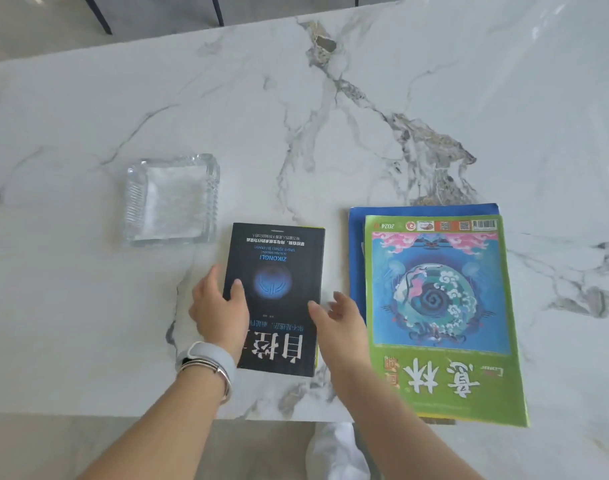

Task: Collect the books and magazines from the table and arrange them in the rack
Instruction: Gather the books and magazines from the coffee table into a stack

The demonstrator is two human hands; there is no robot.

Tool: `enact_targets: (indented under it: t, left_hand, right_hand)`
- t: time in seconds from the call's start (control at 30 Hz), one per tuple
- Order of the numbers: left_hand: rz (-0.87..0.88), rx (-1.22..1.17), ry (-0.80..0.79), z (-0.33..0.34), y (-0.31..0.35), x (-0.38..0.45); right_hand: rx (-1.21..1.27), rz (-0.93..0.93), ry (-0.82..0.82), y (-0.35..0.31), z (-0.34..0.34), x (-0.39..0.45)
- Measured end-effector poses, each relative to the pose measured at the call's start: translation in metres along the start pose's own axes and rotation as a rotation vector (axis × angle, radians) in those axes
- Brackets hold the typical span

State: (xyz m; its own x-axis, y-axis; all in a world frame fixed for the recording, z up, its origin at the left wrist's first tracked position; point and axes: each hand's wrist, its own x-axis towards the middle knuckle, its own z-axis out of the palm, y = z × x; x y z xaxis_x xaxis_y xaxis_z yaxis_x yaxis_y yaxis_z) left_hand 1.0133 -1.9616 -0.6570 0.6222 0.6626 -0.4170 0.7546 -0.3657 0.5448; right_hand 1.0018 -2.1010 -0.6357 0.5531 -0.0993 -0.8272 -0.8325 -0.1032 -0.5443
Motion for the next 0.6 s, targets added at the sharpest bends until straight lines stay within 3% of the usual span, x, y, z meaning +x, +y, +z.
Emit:
enact_targets:
  t: [0.23,0.4,0.6]
  left_hand:
    - [-0.119,-0.221,-0.133,-0.001,-0.011,0.011]
    - [-0.224,-0.24,-0.176,-0.002,-0.01,0.013]
    - [-0.238,-0.44,-0.269,0.004,0.028,-0.044]
  right_hand:
    - [0.041,0.064,0.127,0.002,0.02,0.018]
    - [0.06,0.037,0.105,-0.004,0.018,0.019]
    - [0.121,-0.103,0.172,-0.019,-0.049,-0.006]
